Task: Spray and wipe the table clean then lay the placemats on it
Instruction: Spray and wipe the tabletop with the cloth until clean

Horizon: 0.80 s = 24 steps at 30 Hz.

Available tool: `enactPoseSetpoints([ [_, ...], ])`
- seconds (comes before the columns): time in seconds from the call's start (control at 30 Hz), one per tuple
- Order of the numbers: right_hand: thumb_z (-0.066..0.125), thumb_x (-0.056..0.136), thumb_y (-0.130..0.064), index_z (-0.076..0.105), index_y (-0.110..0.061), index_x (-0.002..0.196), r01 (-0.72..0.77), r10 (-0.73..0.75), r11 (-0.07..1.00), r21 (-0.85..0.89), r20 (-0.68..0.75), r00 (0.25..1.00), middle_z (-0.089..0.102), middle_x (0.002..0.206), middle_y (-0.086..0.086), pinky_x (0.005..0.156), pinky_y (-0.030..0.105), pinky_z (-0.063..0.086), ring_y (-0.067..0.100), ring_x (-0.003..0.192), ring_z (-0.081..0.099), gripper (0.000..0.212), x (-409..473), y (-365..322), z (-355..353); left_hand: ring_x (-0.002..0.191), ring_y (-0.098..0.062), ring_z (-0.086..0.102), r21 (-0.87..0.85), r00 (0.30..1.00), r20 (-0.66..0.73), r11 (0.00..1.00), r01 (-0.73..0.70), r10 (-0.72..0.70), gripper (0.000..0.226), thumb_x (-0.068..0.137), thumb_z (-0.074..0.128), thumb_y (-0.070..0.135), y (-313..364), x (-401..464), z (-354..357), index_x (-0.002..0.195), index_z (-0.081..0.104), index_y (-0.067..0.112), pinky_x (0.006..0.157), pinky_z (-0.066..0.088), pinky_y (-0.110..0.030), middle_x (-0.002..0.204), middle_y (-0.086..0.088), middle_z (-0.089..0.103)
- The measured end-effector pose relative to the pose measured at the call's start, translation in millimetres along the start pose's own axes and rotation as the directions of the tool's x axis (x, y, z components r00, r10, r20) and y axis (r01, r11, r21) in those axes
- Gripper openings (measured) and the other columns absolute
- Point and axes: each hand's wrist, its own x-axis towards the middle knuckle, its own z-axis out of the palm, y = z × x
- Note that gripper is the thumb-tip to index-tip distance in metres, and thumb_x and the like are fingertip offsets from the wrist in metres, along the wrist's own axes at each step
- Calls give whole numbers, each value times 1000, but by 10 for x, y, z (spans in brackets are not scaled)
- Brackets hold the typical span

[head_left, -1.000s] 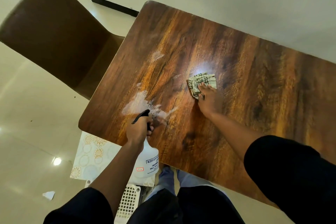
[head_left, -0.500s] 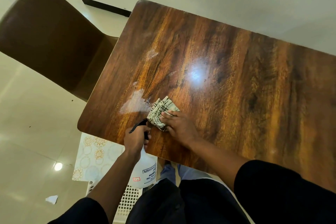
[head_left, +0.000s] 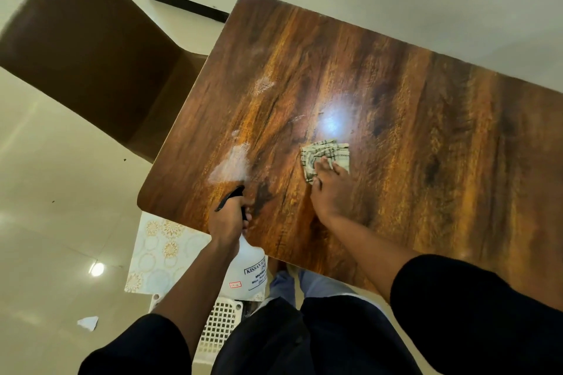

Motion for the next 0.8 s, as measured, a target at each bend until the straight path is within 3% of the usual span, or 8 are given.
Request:
enactPoseSetpoints([
  [0.13, 60, 97, -10, 58, -21, 142, 274, -273, 962, 6, 84, 958, 54, 150, 0, 113, 47, 38, 32, 139, 47, 46, -344, -406, 286, 44, -14, 45, -21, 999, -32, 1000, 14, -15, 15, 88, 69, 14, 70, 51, -124, 75, 69, 6, 47, 36, -29, 62, -9, 64],
  [0.27, 67, 93, -17, 66, -23, 133, 568, -571, 819, 82, 222, 790, 58, 146, -1, 107, 49, 43, 30, 137, 49, 41, -528, -692, 534, 43, -16, 44, -28, 997, -71, 999, 15, -17, 16, 83, 70, 17, 97, 114, -254, 73, 70, 4, 46, 35, -29, 60, -9, 63],
  [0.4, 75, 87, -17, 67, -25, 133, 673, -693, 717, 178, 286, 662, 57, 146, -7, 111, 48, 41, 24, 139, 47, 47, -112, -632, 545, 44, -15, 43, -43, 997, -82, 999, 0, -4, 18, 81, 68, 16, 121, 160, -334, 67, 68, 4, 46, 33, -29, 60, -11, 63],
  [0.47, 73, 90, -18, 63, -29, 137, 633, -648, 758, 159, 295, 702, 52, 150, -12, 115, 48, 36, 21, 143, 42, 49, 163, -615, 465, 44, -15, 43, -55, 998, -69, 998, 8, -12, 16, 84, 69, 15, 133, 191, -367, 71, 67, 6, 47, 33, -28, 61, -9, 63],
  [0.57, 66, 96, -19, 60, -28, 140, 456, -478, 878, 147, 204, 854, 49, 153, -11, 117, 44, 34, 20, 145, 38, 46, 543, -685, 388, 43, -14, 44, -75, 998, -59, 997, 18, -22, 15, 86, 69, 14, 129, 230, -422, 74, 67, 5, 46, 34, -26, 62, -9, 63],
  [0.63, 64, 98, -20, 60, -26, 142, 359, -375, 926, 118, 152, 915, 49, 153, -11, 120, 39, 32, 18, 145, 37, 44, 691, -774, 389, 43, -13, 45, -87, 998, -59, 996, 19, -24, 16, 87, 68, 15, 122, 234, -452, 75, 67, 4, 44, 36, -25, 64, -10, 64],
  [0.73, 64, 98, -14, 62, -21, 139, 185, -198, 972, 144, 78, 977, 54, 149, -7, 120, 31, 31, 17, 146, 36, 42, 657, -989, 495, 45, -14, 46, -112, 997, -77, 994, 4, -13, 16, 87, 67, 14, 124, 241, -505, 77, 68, 2, 42, 38, -25, 65, -11, 65],
  [0.8, 62, 99, -12, 61, -23, 141, 224, -230, 971, 89, 71, 971, 53, 151, -6, 118, 31, 34, 19, 145, 37, 43, 515, -1172, 575, 46, -14, 47, -128, 996, -94, 992, -8, -4, 16, 87, 67, 14, 120, 238, -525, 79, 70, 1, 43, 38, -26, 66, -13, 65],
])
